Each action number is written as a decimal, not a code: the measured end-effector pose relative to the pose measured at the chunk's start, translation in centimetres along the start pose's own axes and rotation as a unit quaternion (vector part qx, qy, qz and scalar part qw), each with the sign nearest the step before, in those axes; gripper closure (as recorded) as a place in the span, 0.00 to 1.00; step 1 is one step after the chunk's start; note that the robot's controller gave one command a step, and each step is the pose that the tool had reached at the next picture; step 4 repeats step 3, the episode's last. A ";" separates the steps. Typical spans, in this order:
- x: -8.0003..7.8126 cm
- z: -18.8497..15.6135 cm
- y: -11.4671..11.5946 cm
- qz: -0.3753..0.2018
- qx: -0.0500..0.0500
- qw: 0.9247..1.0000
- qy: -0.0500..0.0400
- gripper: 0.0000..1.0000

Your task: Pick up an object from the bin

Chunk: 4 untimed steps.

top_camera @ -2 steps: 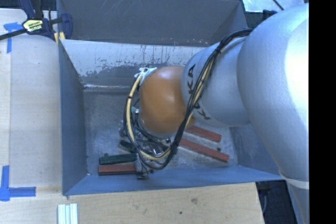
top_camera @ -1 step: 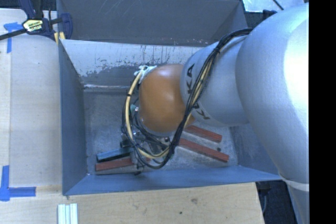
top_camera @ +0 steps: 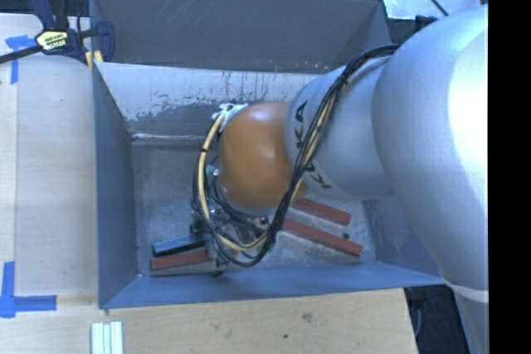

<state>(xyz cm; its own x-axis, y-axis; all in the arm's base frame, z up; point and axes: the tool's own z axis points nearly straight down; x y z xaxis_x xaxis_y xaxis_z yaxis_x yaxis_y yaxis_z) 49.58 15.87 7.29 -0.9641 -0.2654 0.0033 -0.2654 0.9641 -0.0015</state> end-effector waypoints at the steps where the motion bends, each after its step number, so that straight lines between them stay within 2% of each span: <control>1: 0.1 -0.4 0.0 0.001 0.000 1.000 0.000 1.00; 3: 0.0 -4.4 0.0 0.001 -0.001 1.000 -0.003 1.00; 4: 0.0 -4.4 0.0 0.001 -0.001 1.000 -0.003 1.00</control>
Offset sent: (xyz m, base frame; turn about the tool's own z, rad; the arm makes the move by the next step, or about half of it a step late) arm -0.0001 -0.0001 0.0106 0.0000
